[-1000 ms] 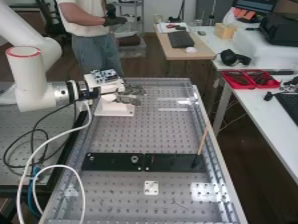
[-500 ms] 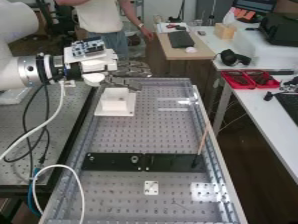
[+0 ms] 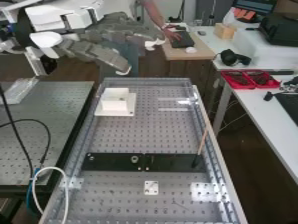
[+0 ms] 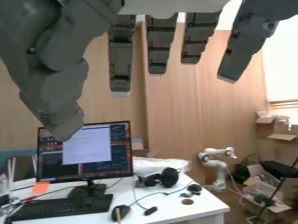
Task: Grab the larger nut and place it in the white container
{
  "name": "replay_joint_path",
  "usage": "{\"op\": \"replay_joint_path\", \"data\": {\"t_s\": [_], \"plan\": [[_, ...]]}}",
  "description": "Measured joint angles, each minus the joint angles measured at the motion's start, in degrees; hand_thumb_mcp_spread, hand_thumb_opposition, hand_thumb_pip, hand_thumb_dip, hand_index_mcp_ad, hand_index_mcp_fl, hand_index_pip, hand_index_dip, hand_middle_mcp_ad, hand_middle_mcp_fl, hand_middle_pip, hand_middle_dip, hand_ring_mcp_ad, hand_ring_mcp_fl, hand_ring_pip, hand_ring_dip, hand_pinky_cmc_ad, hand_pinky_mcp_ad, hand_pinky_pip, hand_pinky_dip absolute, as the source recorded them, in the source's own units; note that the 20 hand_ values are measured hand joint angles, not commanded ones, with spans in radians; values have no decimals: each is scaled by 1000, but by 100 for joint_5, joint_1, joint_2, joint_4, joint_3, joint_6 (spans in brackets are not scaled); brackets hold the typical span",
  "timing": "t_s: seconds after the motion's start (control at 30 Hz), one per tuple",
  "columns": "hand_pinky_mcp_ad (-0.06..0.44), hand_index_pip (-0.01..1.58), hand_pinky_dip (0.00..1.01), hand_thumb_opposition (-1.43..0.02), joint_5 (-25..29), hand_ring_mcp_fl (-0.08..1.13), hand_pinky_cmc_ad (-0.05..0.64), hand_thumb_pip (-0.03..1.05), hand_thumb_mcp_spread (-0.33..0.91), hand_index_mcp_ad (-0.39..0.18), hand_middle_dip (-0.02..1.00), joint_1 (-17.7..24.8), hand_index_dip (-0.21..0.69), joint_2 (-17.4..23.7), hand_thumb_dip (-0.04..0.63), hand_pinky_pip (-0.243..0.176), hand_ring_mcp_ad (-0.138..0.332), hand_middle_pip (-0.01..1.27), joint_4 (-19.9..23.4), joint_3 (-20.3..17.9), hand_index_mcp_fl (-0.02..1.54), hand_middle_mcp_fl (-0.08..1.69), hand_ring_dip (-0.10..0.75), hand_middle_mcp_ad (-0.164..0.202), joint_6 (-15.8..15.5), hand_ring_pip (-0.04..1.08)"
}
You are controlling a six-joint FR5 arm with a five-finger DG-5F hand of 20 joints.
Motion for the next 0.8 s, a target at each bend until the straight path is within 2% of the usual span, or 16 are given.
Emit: {"op": "replay_joint_path", "data": {"t_s": [0.17, 0.27, 0.5, 0.8], "plan": [[297, 899, 490, -791, 497, 0, 349, 723, 176, -162, 246, 80, -68, 36, 188, -91, 113, 119, -252, 167, 52, 105, 126, 30, -300, 98], [293, 883, 490, -791, 619, 0, 349, 724, 178, -162, 246, 86, -87, 26, 187, -91, 113, 119, -413, 265, 66, 99, 126, 37, -413, 96], [293, 857, 490, -791, 602, 0, 349, 726, 152, -162, 246, 64, -99, -95, 176, -91, 113, 119, -610, 368, 63, 120, 126, 38, -396, 96], [297, 841, 487, -791, 326, 0, 353, 726, 152, -168, 243, 9, -106, -252, 173, -91, 113, 119, -828, 612, 89, 120, 126, 37, -368, 96]]}}
